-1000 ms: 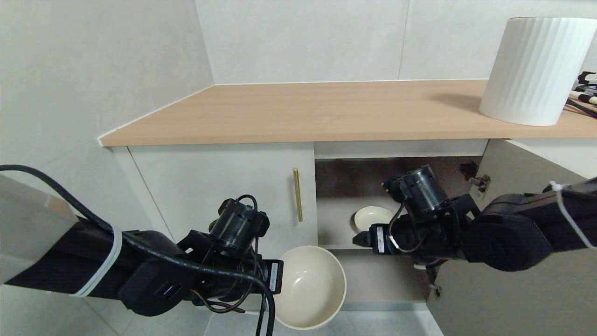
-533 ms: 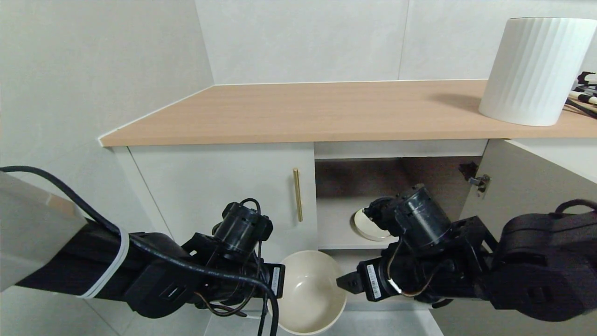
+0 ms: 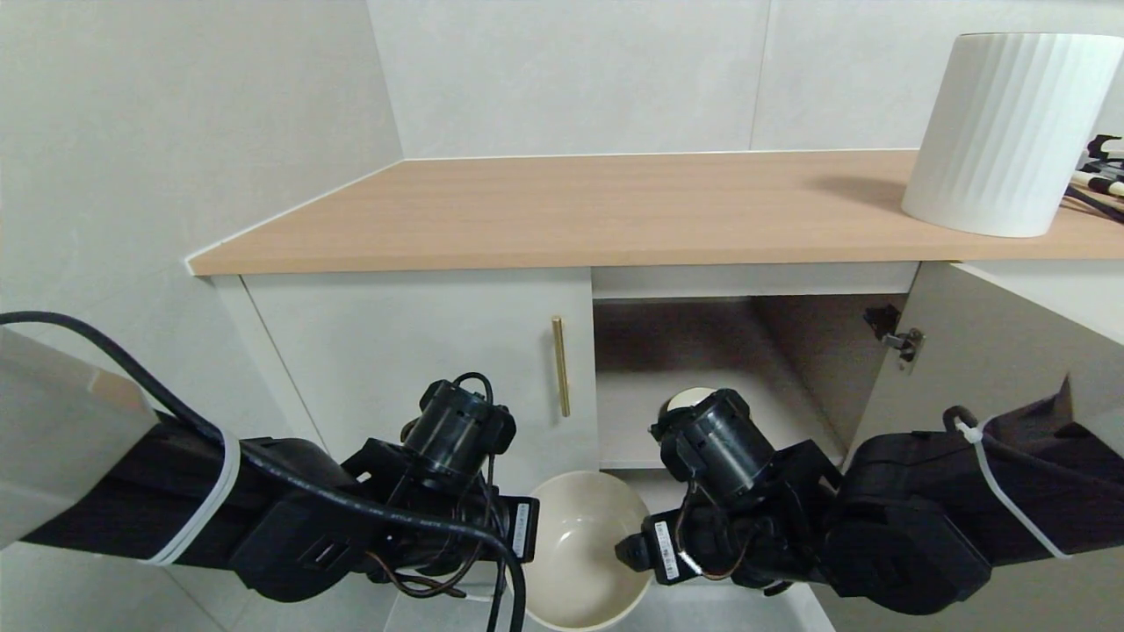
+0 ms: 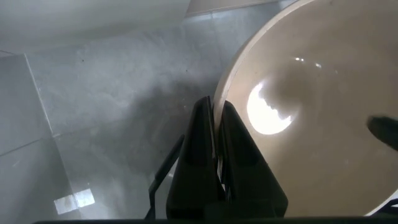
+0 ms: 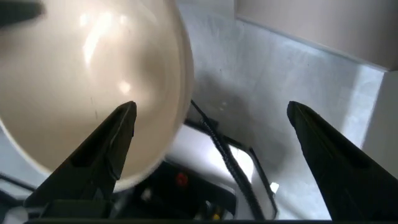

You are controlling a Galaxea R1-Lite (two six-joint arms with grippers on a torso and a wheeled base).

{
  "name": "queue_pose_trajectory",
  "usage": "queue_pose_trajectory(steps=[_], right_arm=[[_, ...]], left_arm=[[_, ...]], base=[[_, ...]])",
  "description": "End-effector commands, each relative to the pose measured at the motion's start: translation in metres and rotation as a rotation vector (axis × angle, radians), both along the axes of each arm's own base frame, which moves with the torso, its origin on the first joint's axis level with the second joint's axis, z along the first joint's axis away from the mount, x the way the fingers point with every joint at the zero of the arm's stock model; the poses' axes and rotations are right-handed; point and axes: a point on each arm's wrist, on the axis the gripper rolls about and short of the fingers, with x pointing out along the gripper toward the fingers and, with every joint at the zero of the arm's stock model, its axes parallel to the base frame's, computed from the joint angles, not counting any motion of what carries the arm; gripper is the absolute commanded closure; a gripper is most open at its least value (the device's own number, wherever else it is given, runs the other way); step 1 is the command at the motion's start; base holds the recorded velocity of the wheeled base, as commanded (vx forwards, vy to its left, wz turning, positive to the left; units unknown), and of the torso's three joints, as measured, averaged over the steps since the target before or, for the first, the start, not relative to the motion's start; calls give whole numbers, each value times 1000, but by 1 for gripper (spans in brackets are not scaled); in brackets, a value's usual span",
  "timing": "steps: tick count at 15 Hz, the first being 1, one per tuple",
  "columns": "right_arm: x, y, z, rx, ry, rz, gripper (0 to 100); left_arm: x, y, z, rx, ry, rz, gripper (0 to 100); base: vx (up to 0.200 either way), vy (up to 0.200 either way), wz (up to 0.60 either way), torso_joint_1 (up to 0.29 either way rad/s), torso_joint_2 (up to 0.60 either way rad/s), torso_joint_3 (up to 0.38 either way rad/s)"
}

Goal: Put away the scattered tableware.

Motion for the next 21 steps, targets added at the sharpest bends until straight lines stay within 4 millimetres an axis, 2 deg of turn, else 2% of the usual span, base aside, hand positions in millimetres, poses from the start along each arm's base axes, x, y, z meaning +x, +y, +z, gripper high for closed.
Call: queue_pose_trajectory(steps=[1,13,14,19,21], right_arm=[[2,2,-4,0,1,-4,100],[2,2,-4,1,-1,-10,100],[2,2,-4,1,-1,-10,100],[4,3,-13,-19,10,-18,100],[11,2,-17,-29,-3,-50,100]], left_arm=[[0,0,0,-1,-1,0,100],[0,1,1,8,-11,10,100],[0,0,1,11,-13,11,0],[1,0,3,6,-19,14,0],[0,0,3,5,-20,14,0]], base=[[0,0,0,0,0,0],[0,0,0,0,0,0],[0,0,0,0,0,0],[0,0,0,0,0,0],[0,0,0,0,0,0]])
